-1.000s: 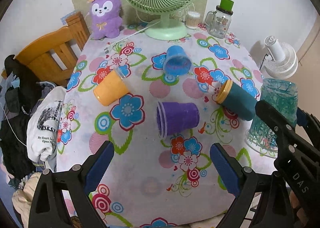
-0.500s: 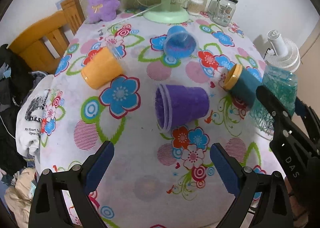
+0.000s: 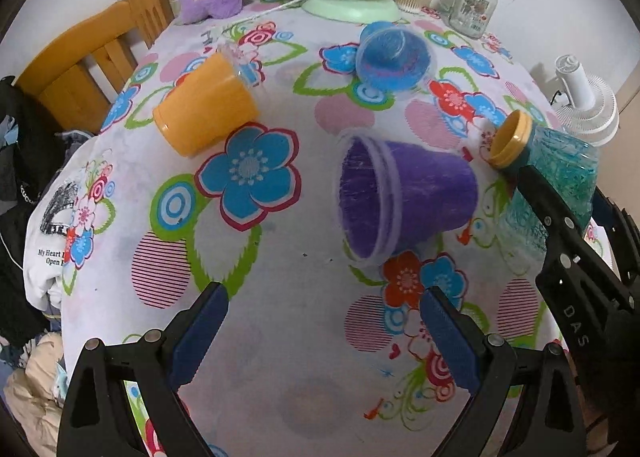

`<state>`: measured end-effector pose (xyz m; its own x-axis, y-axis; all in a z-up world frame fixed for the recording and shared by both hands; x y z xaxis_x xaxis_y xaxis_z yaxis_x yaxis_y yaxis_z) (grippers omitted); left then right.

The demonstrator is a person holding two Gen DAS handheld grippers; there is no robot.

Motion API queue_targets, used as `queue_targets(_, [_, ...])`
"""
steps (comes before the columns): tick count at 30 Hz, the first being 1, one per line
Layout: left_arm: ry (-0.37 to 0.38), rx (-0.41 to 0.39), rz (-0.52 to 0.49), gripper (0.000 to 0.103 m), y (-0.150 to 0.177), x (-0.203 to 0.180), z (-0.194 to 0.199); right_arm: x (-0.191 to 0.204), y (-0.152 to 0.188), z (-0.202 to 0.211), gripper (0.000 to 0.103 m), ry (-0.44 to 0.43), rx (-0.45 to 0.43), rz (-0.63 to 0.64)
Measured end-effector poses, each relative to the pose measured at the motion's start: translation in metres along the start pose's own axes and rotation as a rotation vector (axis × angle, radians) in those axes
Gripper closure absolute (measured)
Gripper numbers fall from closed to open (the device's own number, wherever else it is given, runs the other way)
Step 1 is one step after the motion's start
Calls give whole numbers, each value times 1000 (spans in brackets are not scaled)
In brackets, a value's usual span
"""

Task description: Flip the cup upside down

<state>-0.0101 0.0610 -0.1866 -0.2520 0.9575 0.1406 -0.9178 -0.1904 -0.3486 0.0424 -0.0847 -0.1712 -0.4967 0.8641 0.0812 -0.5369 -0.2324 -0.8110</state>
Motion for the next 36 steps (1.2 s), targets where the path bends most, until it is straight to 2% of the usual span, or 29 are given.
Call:
queue_targets(9, [11,19,-15,5,2,-1,-16,2,9,-8,39,6,9,-17])
queue_targets(14, [19,29,-25,5,3,-3,-17,-1,19,-7,36,-42,81,-90])
queue_targets(17, [27,41,-29,5,4,-4,-15,-3,23,-7,18,-44,126,-129])
queue_targets(19, [32,52,-28,5,6,-4,-13,-7,24,-5,7,-8,160,-159])
queue_targets(23, [51,76,-29,5,7,-5,-3,-10,18,8,7,-23,174,-195])
queue_targets(30, [51,81,-39,5,4,-4,23,-10,-11,42,7,-38,172,-182])
queue_targets(36, [11,30,-60,5,-13,-5,58,-14,-37,65,7,-38,165,-217])
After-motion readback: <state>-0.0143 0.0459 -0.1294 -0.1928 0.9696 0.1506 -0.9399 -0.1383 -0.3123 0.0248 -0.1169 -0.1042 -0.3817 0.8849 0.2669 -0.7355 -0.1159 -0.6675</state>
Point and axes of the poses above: each gripper's, at about its wrist camera, not at the fingertips, and z roughly against the way its jaws point, x to its left, y to its underside, the point moved 4 cm from there along -z, roughly the way its jaws point, and after that the axes turned 11 degrees about -y, right-handed, at the moved point
